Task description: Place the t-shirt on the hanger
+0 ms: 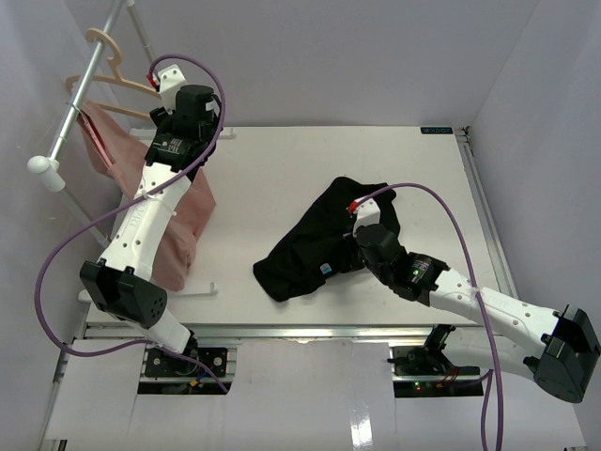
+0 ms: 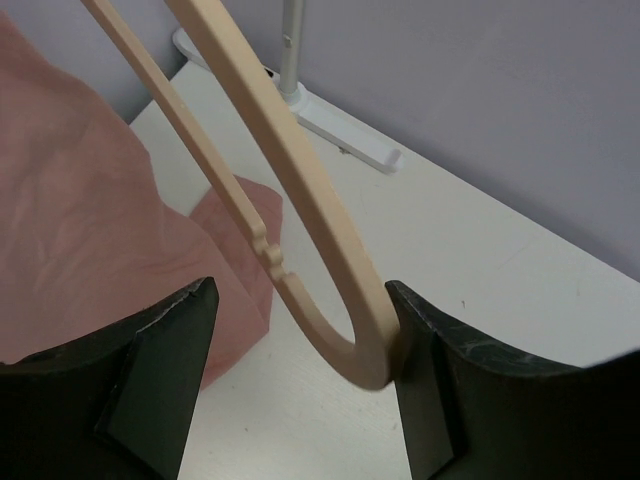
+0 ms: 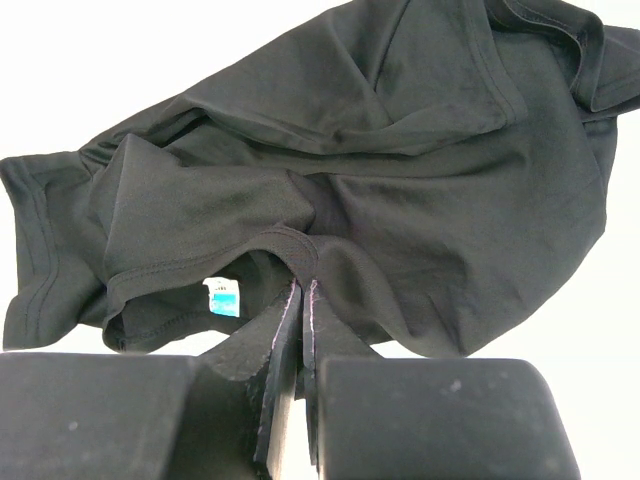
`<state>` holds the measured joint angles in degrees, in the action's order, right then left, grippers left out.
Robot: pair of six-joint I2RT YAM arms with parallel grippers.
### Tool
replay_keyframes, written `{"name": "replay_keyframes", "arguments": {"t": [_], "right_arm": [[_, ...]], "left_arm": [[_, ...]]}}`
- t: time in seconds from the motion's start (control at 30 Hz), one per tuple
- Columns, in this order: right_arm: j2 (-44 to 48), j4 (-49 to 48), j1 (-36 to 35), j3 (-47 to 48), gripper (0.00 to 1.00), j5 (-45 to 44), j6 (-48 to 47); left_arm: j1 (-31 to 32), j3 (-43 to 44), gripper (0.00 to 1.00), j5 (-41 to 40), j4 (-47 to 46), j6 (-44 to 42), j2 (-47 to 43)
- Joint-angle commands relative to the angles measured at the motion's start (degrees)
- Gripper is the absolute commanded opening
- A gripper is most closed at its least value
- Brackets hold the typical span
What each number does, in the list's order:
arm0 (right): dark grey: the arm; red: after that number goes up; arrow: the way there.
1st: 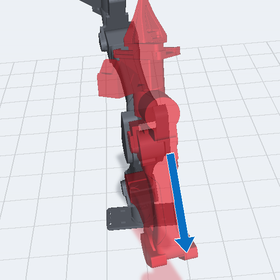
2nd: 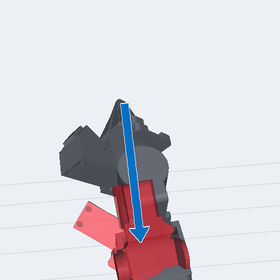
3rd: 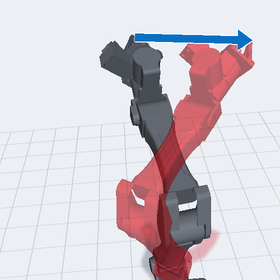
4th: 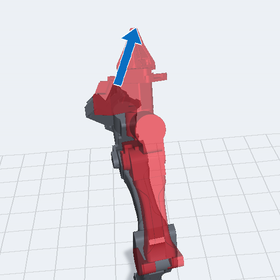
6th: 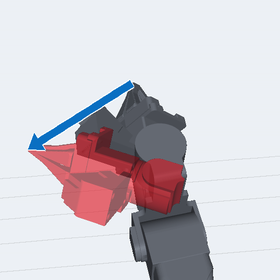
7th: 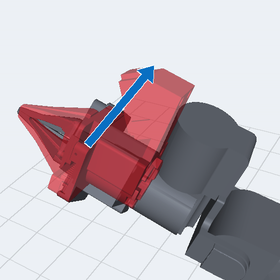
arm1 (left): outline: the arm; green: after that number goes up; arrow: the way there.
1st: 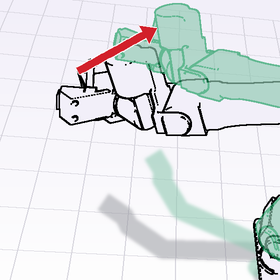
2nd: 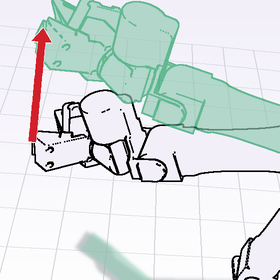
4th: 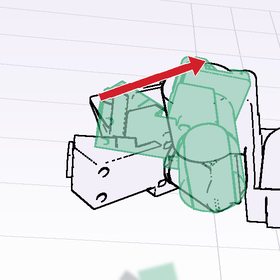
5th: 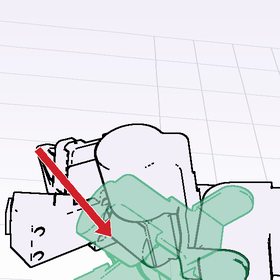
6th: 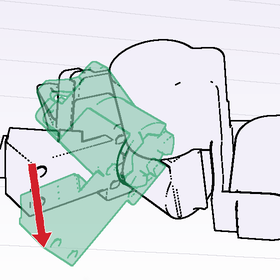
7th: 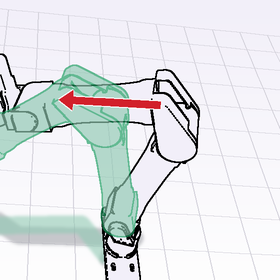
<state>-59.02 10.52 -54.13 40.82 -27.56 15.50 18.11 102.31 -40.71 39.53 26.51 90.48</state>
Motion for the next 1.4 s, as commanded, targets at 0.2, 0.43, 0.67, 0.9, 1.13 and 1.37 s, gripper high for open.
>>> {"name": "replay_keyframes", "arguments": {"t": [0.2, 0.43, 0.67, 0.9, 1.13, 1.37], "right_arm": [[0.0, -2.0, -0.2, 0.3, 0.08, 0.6, -1.0], [0.6, -2.1, -0.3, 0.0, 0.08, 0.6, -1.1], [-0.2, -1.9, -0.2, 0.2, 0.08, 0.1, -1.2], [0.5, -2.2, -0.2, -0.2, 0.08, -0.1, -1.2], [-0.3, -1.9, -0.2, 0.1, 0.08, 0.3, -1.2], [-0.2, -1.9, -0.3, -0.1, 0.08, 0.8, -1.2]], "left_arm": [[-2.8, 5.9, 0.72, -2.9, -2.6, -6.2, 0.7], [-4.4, 5.5, 0.67, -3.3, -3.8, -8.6, 1.0], [-4.8, 5.0, 0.62, -6.0, -5.7, -11.5, 0.9], [-5.4, 3.2, 0.60, -7.2, -10.1, -14.4, 0.3], [-5.4, 3.1, 0.47, -7.8, -10.0, -15.0, -0.7], [-5.4, 5.5, 0.15, -7.1, -10.2, -16.5, -1.3]]}}
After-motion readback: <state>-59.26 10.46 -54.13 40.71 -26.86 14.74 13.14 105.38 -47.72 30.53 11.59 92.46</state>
